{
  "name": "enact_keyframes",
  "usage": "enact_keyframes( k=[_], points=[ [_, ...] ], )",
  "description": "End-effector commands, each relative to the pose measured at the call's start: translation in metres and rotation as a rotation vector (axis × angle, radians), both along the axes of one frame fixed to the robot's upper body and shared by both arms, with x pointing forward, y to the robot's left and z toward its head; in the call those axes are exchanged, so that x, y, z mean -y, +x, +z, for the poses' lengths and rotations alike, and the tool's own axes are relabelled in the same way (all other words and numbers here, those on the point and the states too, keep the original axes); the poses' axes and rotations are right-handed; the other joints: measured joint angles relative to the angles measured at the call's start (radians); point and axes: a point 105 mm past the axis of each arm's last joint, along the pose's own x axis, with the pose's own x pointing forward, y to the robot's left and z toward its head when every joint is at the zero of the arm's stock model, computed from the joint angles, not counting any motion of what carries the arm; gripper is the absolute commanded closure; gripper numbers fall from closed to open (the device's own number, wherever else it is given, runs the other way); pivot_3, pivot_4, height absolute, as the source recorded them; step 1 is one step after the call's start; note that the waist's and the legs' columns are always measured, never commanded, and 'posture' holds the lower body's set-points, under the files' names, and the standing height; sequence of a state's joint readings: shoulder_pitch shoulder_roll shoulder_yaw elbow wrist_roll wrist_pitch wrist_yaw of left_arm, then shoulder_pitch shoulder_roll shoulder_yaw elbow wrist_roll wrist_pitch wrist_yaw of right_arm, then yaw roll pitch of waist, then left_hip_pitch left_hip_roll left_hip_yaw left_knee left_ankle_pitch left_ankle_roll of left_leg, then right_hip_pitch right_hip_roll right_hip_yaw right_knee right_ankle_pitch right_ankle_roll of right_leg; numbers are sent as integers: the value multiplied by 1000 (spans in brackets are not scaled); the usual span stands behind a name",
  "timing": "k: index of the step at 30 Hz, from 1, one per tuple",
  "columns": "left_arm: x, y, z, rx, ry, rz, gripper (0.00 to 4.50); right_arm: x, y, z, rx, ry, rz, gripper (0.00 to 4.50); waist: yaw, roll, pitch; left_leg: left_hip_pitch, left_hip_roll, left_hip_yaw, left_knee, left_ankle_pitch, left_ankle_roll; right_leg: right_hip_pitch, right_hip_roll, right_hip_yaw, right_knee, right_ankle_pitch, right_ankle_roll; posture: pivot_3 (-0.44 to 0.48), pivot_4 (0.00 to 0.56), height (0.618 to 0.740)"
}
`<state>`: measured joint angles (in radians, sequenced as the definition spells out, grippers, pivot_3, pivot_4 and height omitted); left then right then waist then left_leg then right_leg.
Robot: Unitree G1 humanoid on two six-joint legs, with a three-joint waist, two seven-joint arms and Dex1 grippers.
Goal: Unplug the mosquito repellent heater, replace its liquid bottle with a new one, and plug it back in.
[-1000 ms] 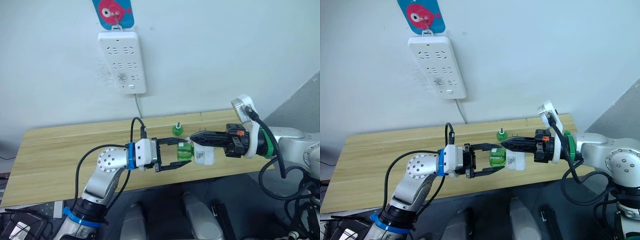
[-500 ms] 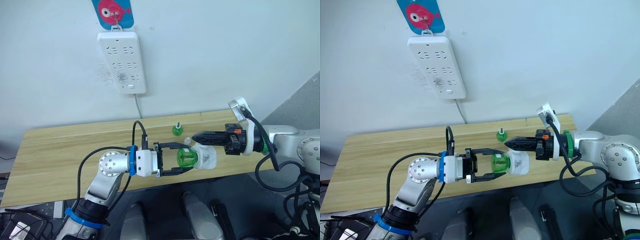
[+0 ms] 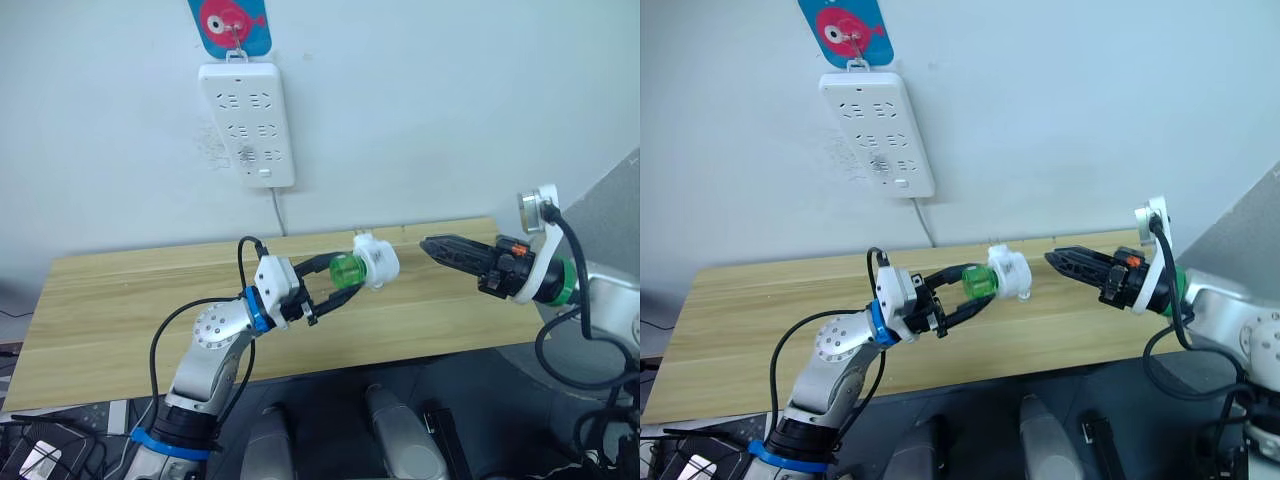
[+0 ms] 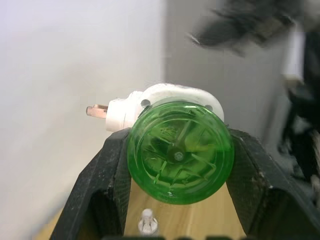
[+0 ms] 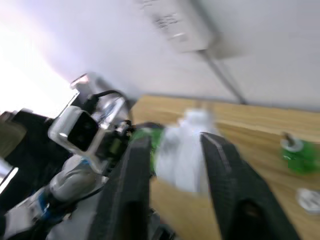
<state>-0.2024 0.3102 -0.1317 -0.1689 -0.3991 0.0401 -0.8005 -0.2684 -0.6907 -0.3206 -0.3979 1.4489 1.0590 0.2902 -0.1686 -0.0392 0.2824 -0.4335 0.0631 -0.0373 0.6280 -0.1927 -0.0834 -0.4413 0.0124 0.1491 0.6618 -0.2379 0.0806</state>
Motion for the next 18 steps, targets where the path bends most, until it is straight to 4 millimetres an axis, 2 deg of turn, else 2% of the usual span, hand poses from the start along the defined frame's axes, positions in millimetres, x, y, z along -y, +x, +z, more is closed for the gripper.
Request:
enact_keyframes(
  k=[1,5,8,12,18],
  points=[
    [3,1,20,-23,-105,36,2180,5,-4,7,43,62,-127,1519,-1,0,0,0,0,0,0,0,0,0,0,0,0,0,0,-241,261,740],
    [4,10,24,-102,-194,97,2180,-2,-6,-13,-38,145,-298,46,-8,0,0,1,0,0,0,0,0,0,1,0,1,0,0,-256,261,740],
    [11,11,25,-134,-229,100,2180,-27,-6,-20,-111,223,-329,0,-32,0,0,1,0,0,1,0,0,0,1,1,1,0,0,-260,261,740],
    [18,9,28,-136,-241,82,2180,-47,2,-15,-190,340,-365,0,-49,0,0,1,0,1,1,0,0,0,1,3,0,-1,-2,-260,259,740],
    [24,5,32,-134,-250,62,2180,-60,16,-4,-281,494,-386,0,-54,0,0,1,0,0,0,0,0,0,1,2,0,-1,-1,-256,258,740]
  ],
)
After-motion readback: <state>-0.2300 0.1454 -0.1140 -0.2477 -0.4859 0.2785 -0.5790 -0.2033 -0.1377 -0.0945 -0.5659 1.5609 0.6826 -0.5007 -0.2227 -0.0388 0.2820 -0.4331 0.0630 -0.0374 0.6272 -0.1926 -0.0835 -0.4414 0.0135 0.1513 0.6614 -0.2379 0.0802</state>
